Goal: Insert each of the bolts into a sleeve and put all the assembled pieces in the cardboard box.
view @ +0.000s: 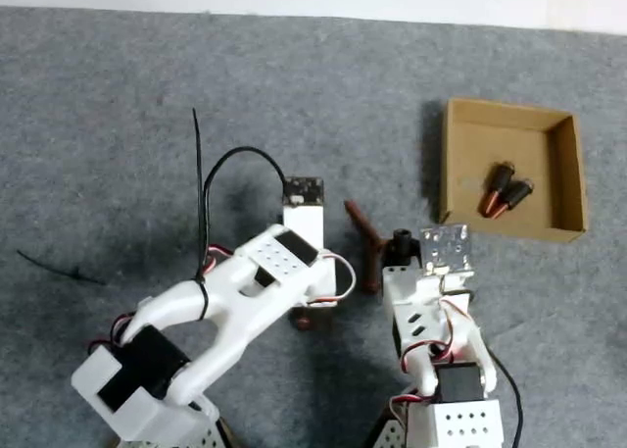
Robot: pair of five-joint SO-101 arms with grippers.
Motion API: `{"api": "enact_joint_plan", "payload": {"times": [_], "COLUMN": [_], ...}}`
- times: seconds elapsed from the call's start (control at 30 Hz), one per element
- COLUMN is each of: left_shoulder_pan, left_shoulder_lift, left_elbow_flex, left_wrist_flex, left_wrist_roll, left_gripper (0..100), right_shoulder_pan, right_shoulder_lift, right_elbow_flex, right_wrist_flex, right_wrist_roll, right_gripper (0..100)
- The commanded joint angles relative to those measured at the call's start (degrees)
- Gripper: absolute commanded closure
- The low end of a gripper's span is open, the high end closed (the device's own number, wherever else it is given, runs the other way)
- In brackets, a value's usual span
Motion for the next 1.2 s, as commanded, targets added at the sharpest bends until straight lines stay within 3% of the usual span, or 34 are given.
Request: {"api": "enact_joint_plan", "payload": {"times": [0.0, 0.1, 0.27, 0.37, 0.6, 0.87, 1.0, 1.1, 1.17], "left_shoulder_pan": [-0.6, -5.4, -14.5, -16.7, -23.7, -42.0, -45.0, -44.9, -44.5], "left_shoulder_lift": [-0.3, -0.4, -0.4, -0.4, -0.3, 0.9, 7.3, 13.0, 15.8], "left_elbow_flex": [-1.0, -3.3, -9.7, -12.2, -14.7, -23.5, -24.2, -24.3, -25.2], "left_wrist_flex": [1.3, 1.3, 7.1, 14.9, 19.3, 15.6, 8.1, 6.3, 6.0], "left_wrist_roll": [-1.2, -13.5, -51.7, -67.3, -77.3, -113.2, -114.9, -119.7, -119.2], "left_gripper": [100, 100, 100, 100, 100, 100, 100, 100, 98], "right_shoulder_pan": [0.7, 0.7, 0.7, 0.7, 0.5, 0.5, 0.5, 0.5, 0.5], "right_shoulder_lift": [-0.9, -0.9, -0.9, -0.9, -0.9, -0.9, -0.9, -0.9, -0.9], "right_elbow_flex": [-0.4, -0.4, -0.3, -0.3, -0.2, -0.2, -0.1, -0.1, -0.1], "right_wrist_flex": [-0.2, -0.2, -0.2, -0.2, -0.3, -0.3, -0.3, -0.3, -0.3], "right_wrist_roll": [0.6, 0.6, 0.6, 1.9, 2.7, 2.9, 2.9, 2.9, 3.0], "right_gripper": [99.5, 99.5, 99.5, 99.5, 99.5, 99.5, 99.5, 99.5, 99.5]}}
